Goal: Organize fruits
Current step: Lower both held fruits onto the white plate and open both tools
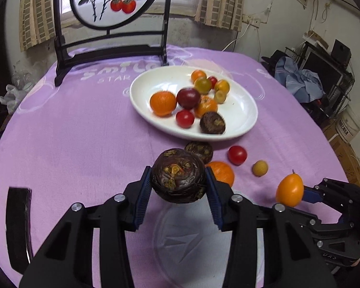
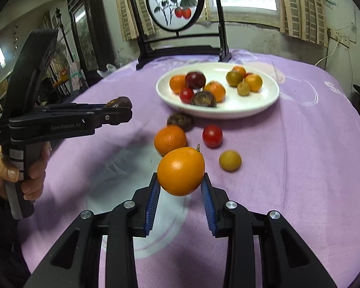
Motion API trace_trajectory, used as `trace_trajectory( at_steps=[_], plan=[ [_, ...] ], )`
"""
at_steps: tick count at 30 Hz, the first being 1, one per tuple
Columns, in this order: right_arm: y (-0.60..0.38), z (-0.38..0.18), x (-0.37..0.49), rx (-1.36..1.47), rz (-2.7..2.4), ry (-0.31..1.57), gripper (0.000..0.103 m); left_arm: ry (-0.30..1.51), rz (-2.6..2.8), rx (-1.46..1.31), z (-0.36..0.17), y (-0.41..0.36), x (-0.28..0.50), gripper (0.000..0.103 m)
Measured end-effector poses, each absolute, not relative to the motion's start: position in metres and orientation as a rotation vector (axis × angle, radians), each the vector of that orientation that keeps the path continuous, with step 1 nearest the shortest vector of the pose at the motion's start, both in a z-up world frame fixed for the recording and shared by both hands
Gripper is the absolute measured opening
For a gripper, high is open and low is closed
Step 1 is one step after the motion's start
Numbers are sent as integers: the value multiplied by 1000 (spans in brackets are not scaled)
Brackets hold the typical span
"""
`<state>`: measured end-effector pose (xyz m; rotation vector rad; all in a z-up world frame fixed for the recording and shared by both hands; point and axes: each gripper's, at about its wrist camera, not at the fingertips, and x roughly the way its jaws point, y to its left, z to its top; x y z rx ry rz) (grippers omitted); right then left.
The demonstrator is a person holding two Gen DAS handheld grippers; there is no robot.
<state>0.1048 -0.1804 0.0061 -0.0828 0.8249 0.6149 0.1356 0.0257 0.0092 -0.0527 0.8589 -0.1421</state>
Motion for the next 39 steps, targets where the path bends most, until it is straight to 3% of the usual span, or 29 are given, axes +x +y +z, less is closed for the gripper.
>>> trace_trajectory(
  at_steps=[11, 22, 24, 25, 26, 31, 33, 39],
  plan=[
    [-172, 37, 171, -128, 577, 762, 35, 845, -131, -50, 22, 16, 208, 43],
    [-160, 1, 246, -137, 520, 858, 36, 905, -62, -62, -10, 25, 275, 43],
    [-158, -3, 252, -123, 517, 876, 37, 903, -30, -52, -11, 27, 280, 54],
    [-160, -3, 252, -107, 512, 868, 40, 904, -27, -70, -10, 30, 281, 68],
    [-162, -1, 251, -91, 507, 860, 44, 902, -30, -93, -9, 32, 280, 75],
    [-175, 7, 237, -49, 511, 847, 47, 893, -32, -150, 3, 41, 268, 76],
    [-183, 10, 227, -23, 523, 846, 53, 882, -24, -161, 8, 43, 257, 80],
    [-203, 5, 194, -6, 505, 866, 54, 863, -30, -183, 14, 43, 216, 84]
  ],
)
